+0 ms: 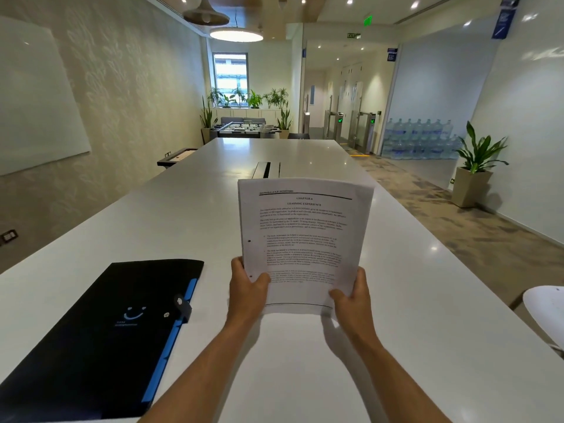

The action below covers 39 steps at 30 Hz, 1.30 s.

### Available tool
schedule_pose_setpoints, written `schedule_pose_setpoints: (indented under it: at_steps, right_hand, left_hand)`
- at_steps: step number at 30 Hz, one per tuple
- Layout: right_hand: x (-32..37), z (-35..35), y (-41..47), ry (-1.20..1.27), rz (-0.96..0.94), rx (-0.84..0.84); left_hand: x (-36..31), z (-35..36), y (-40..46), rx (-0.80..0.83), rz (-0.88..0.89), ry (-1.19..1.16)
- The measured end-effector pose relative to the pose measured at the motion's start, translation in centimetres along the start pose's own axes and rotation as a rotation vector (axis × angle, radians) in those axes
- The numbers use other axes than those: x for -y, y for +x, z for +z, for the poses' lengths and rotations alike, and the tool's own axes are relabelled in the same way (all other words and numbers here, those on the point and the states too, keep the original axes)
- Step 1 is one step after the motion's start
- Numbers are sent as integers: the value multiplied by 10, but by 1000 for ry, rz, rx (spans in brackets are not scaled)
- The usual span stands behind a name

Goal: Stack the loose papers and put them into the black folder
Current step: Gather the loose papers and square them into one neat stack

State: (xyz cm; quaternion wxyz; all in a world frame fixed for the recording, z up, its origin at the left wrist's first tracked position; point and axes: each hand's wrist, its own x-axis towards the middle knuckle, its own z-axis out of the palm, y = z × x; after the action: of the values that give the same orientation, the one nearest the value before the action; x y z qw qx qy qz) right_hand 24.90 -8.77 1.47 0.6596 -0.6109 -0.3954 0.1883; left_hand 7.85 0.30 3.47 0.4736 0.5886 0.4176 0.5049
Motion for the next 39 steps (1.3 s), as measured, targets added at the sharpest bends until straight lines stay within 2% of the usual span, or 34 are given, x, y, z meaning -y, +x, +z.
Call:
schedule_pose_setpoints:
  at_steps: [9, 13, 21, 25, 33, 39]
  right_hand:
    - [4, 4, -5, -84, -38, -41]
    - [-3, 5, -18, -161, 19, 19]
    - [1, 12, -36, -88, 80, -15]
    - [11, 13, -36, -185, 60, 3]
    - [-2, 20, -49, -390, 239, 106]
    - [-5, 25, -44, -690, 240, 173]
  left_hand:
    - [9, 1, -2, -42, 37, 86]
    - [19, -4, -8, -36, 62, 166]
    - [40, -15, -25, 38, 77, 216]
    - [35, -26, -17, 64, 65, 341]
    - [43, -36, -26, 76, -129, 597]
    - [42, -32, -32, 60, -111, 821]
